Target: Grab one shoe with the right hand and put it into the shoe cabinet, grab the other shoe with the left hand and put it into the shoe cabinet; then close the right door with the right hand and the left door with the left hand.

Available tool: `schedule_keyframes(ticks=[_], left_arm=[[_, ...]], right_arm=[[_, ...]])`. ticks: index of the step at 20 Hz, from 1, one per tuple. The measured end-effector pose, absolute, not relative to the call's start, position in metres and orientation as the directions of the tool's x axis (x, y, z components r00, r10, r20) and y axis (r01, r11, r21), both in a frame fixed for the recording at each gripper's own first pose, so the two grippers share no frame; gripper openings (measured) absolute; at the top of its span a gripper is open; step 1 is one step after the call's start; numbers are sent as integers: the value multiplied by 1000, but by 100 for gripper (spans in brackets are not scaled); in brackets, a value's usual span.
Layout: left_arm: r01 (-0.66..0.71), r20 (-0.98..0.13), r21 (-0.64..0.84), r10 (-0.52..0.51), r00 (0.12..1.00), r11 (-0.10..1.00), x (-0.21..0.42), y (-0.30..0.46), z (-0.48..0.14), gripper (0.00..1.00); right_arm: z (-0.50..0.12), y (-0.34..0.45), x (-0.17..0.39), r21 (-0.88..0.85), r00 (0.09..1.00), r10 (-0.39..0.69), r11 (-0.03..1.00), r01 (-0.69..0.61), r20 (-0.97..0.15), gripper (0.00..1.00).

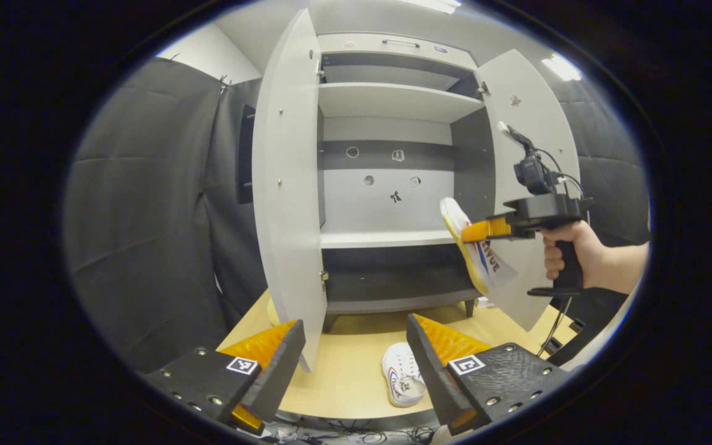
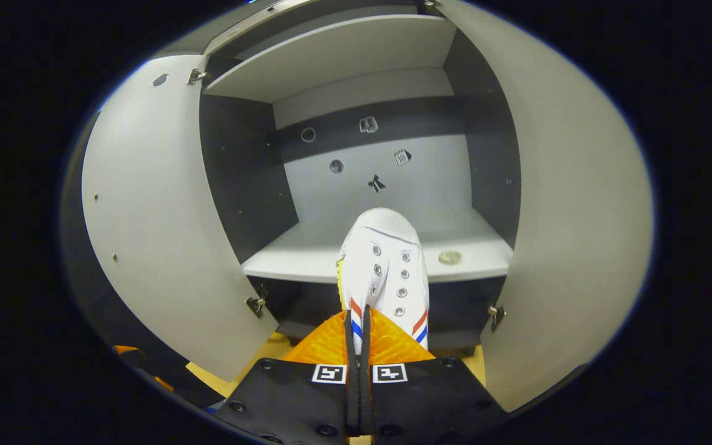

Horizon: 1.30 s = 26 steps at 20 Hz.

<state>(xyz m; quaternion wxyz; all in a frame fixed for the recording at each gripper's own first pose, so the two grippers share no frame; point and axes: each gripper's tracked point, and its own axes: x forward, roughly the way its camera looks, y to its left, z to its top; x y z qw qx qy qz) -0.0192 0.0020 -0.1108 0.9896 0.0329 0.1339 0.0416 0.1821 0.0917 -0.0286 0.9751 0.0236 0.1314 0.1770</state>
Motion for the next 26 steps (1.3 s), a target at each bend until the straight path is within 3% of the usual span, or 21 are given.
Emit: schedule_keyframes(ticks=[8,9,15,18,21,26], left_arm=[[-114,-260,97,136,956,989,-28,13,-109,93],[-125,-262,99,147,954,987,-29,15,-109,93],[-190,-264,124,217,940,974,-38,31,-106,93],[-237,-252,141,266,930,961,-44,41,-102,98],[-266,-263,138,294,919,954,-48,45,-104,93],[-291,-265,150,323,909,945,-50,53,-104,93]], right_arm=[[50,96,261,55,957,280,959,-277,-70,1],[55,96,269,50,960,274,961,-271,-55,5],[79,112,326,-17,965,261,965,-261,2,0],[78,117,350,-34,970,244,969,-243,2,1],[64,122,374,-32,976,215,976,-216,-27,2],[43,120,400,-12,977,194,981,-196,-83,1]])
